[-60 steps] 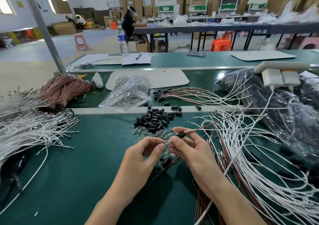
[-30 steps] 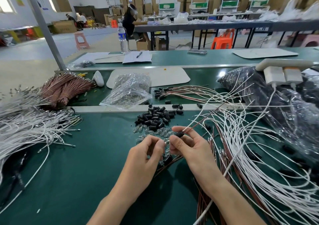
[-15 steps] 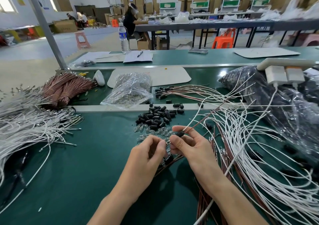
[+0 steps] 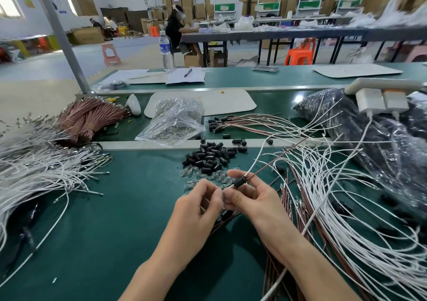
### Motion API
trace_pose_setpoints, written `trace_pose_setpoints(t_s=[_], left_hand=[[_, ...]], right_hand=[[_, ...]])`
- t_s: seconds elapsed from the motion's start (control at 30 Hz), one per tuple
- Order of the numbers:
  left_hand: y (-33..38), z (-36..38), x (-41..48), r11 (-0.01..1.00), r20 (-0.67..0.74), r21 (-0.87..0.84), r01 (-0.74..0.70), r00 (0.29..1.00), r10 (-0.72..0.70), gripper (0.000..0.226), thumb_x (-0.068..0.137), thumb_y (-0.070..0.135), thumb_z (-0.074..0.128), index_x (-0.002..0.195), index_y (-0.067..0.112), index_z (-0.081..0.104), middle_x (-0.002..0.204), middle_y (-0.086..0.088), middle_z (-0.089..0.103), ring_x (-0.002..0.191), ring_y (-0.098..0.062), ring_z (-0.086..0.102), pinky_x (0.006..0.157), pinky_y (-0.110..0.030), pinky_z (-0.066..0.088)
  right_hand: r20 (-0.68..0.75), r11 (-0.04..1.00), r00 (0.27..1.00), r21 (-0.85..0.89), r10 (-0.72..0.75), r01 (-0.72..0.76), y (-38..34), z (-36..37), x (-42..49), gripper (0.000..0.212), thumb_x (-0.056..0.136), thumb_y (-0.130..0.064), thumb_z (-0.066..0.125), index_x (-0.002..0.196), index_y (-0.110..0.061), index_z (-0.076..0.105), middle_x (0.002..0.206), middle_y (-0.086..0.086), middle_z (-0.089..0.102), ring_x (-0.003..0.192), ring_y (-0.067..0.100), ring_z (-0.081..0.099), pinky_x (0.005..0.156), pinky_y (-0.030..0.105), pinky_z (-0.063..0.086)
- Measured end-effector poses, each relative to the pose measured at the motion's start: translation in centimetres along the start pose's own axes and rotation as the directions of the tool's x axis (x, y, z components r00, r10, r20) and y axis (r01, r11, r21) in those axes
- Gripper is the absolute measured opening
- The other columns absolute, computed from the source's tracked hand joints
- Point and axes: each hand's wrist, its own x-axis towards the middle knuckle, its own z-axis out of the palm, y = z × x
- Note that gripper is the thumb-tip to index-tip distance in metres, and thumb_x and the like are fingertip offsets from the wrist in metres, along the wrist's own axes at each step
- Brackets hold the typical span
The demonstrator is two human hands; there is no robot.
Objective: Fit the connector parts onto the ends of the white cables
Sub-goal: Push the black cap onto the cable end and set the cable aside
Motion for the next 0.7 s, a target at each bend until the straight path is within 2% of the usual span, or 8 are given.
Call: trace_pose_setpoints(t_s=[0.13, 0.27, 0.37, 0.43, 0.6, 0.7], left_hand=[[-0.16, -0.06, -0.07, 1.000, 0.020, 0.026, -0.006, 1.000, 0.006, 0.017, 0.100, 0.041, 0.052, 0.086, 0.032, 0.058, 0.063, 0.009, 0.060, 0.052, -0.003, 0.043, 0.050, -0.016, 0.036], [0.09, 0.06, -0.11, 1.000, 0.021, -0.013, -0.001, 1.000, 0.001, 0.019, 0.097, 0.049, 0.049, 0.089, 0.034, 0.059, 0.064, 0.010, 0.062, 0.052, -0.004, 0.045, 0.049, -0.021, 0.039], [0.37, 0.10, -0.01, 0.998, 0.017, -0.056, 0.020, 1.000, -0.019, 0.010, 0.098, 0.037, 0.056, 0.089, 0.036, 0.061, 0.069, 0.008, 0.066, 0.056, -0.014, 0.054, 0.052, -0.029, 0.046], [0.49, 0.16, 0.07, 0.996, 0.010, -0.083, 0.042, 0.999, -0.042, 0.015, 0.100, 0.027, 0.058, 0.088, 0.036, 0.061, 0.071, 0.005, 0.067, 0.060, -0.022, 0.060, 0.055, -0.035, 0.050], [0.80, 0.11, 0.29, 0.989, 0.003, -0.139, 0.055, 0.998, -0.055, 0.017, 0.099, 0.024, 0.058, 0.085, 0.032, 0.061, 0.072, 0.007, 0.067, 0.058, -0.008, 0.061, 0.055, -0.019, 0.047], [0.66, 0.10, 0.34, 0.990, -0.003, -0.124, 0.061, 0.998, -0.061, 0.016, 0.100, 0.025, 0.058, 0.085, 0.033, 0.061, 0.071, 0.007, 0.065, 0.058, -0.012, 0.060, 0.054, -0.027, 0.048]], right_hand=[[0.000, 1.000, 1.000, -0.014, 0.005, -0.005, -0.15, 0.03, -0.05, 0.027, 0.079, -0.016, 0.077, 0.102, -0.029, 0.075, 0.087, 0.011, 0.072, 0.083, 0.022, 0.073, 0.078, 0.028, 0.059], [0.003, 1.000, 1.000, 0.005, 0.003, -0.003, -0.37, 0.08, -0.16, 0.027, 0.078, -0.016, 0.077, 0.102, -0.028, 0.075, 0.086, 0.010, 0.073, 0.080, 0.021, 0.074, 0.075, 0.026, 0.059], [0.005, 1.000, 1.000, 0.020, 0.009, -0.009, -0.52, 0.01, -0.17, 0.027, 0.079, -0.016, 0.078, 0.103, -0.028, 0.075, 0.089, 0.010, 0.074, 0.081, 0.022, 0.074, 0.075, 0.025, 0.058], [-0.003, 1.000, 1.000, 0.029, 0.011, -0.011, -0.47, 0.02, -0.12, 0.028, 0.078, -0.016, 0.079, 0.103, -0.027, 0.075, 0.092, 0.012, 0.074, 0.083, 0.024, 0.074, 0.075, 0.026, 0.059], [-0.037, 0.997, 0.997, -0.034, 0.069, -0.070, -0.27, 0.20, -0.04, 0.028, 0.075, -0.030, 0.080, 0.100, -0.017, 0.079, 0.096, 0.011, 0.075, 0.083, 0.019, 0.071, 0.069, 0.023, 0.057], [-0.011, 0.996, 0.997, -0.057, 0.074, -0.075, -0.17, 0.19, 0.07, 0.021, 0.078, -0.031, 0.077, 0.091, -0.015, 0.080, 0.083, 0.006, 0.072, 0.073, 0.012, 0.066, 0.063, 0.021, 0.055]])
